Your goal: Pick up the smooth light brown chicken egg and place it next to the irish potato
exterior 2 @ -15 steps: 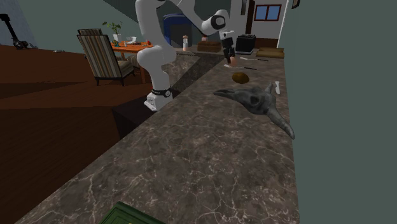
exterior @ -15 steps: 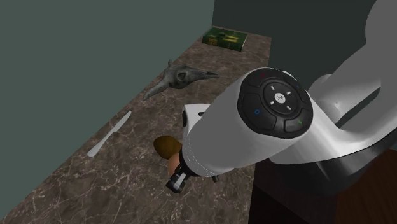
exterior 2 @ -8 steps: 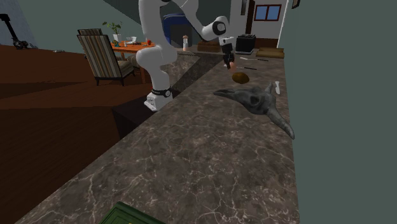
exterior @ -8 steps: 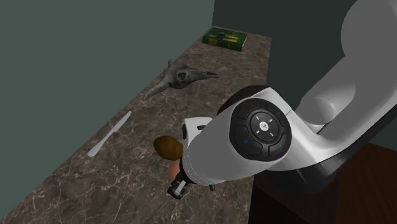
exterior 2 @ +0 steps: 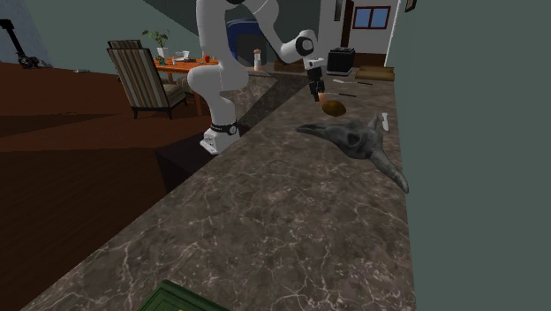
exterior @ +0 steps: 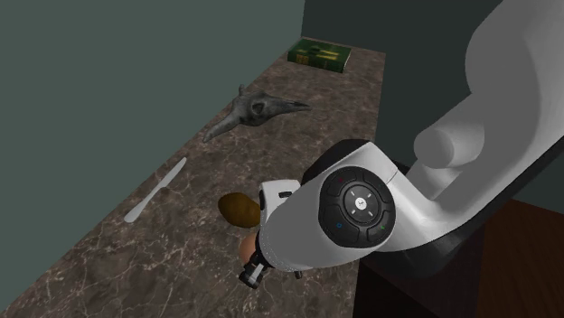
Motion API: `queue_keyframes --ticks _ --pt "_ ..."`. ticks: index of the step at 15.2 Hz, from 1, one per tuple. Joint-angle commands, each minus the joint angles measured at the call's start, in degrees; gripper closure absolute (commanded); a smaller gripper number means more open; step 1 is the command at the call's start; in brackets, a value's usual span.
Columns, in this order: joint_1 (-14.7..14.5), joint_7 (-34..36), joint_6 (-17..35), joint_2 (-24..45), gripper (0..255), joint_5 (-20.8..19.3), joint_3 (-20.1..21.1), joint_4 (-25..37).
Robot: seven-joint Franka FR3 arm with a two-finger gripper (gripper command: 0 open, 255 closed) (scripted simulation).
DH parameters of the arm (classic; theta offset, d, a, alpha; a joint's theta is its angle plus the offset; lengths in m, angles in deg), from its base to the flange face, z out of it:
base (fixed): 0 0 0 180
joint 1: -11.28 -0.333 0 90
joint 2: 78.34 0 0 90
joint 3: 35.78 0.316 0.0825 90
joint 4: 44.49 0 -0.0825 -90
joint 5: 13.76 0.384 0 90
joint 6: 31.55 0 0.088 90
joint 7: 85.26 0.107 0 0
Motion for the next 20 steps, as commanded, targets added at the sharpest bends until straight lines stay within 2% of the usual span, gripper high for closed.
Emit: queue_keyframes --ticks 1,5,6,11,12,13,14,15,20 --pt "0.52 -0.22 0.22 -0.26 255 0.33 0.48 -0.04" --pt "0.51 -0.22 0.22 -0.26 255 0.33 0.47 -0.04" --pt "0.52 -0.22 0.22 -0.26 0 0.34 0.48 -0.04" --pt "0.51 -0.21 0.21 -0.25 0 0.33 0.47 -0.04" --pt "-8.34 3.32 -2.92 3.83 0 -4.62 -7.56 0.69" --pt "-18.26 -0.53 -3.61 0.16 0 0.90 -17.15 0.82" --pt "-29.22 0.27 -5.82 0.99 0 -0.14 -27.44 1.44" --pt "-27.23 -3.99 -6.25 -3.33 0 5.84 -25.48 1.63" --pt "-27.14 -4.05 -6.23 -3.39 0 5.93 -25.40 1.63"
